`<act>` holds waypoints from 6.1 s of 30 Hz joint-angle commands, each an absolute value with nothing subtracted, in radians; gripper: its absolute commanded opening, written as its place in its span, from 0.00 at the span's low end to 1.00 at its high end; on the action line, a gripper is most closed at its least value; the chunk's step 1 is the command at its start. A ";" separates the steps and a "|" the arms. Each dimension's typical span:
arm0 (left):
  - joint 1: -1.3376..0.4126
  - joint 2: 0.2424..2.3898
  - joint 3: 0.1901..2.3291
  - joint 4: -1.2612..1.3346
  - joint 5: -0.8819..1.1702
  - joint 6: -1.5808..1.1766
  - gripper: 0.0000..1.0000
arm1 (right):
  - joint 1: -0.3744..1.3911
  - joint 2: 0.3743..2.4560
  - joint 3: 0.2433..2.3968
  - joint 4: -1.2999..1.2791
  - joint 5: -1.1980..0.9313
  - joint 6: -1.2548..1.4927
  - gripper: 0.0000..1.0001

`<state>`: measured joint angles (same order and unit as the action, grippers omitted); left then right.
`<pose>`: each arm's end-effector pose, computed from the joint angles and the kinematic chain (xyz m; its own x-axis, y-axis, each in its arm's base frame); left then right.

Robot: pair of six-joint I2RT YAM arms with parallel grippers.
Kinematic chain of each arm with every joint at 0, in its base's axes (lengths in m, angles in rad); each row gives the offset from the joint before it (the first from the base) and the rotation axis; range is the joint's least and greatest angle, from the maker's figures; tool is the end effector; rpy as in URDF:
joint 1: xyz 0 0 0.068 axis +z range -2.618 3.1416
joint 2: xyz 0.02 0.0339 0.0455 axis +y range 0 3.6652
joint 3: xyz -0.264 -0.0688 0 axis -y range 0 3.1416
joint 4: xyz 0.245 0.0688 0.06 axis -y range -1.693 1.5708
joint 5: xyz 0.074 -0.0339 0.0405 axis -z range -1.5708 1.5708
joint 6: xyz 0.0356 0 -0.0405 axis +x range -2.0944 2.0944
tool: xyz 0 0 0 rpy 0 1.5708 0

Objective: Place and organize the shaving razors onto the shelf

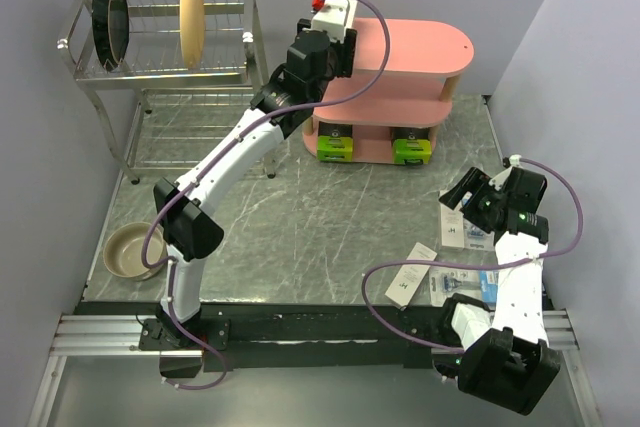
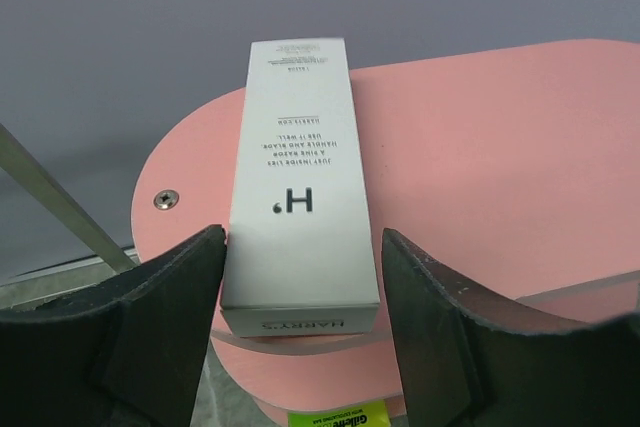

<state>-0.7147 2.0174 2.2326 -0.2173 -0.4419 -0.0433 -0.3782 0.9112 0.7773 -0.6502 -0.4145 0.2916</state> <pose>0.3625 -0.2944 0.4623 -0.0133 -0.0403 -0.9991 0.2691 0.9622 -0.0424 0.1768 -0.0548 0.2736 -0.6076 0.5246 -0.5964 0.2586 0.8406 0.4759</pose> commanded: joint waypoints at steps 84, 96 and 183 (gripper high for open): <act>-1.100 2.206 1.664 -0.169 -0.151 -0.704 0.82 | -0.399 0.775 0.867 -0.870 -0.287 0.308 0.82; -0.962 1.635 1.300 -0.305 -0.173 -0.748 1.00 | -0.091 0.909 0.824 -0.805 -0.264 0.350 0.82; -0.397 1.378 1.063 -0.147 0.051 -0.606 1.00 | 0.393 1.531 2.090 -0.923 -0.002 0.117 0.44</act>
<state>-0.3943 1.4265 1.0607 -0.1810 0.0353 -0.6205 0.4061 1.4040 1.9400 -0.9508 -0.0597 0.0994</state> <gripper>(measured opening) 0.995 0.632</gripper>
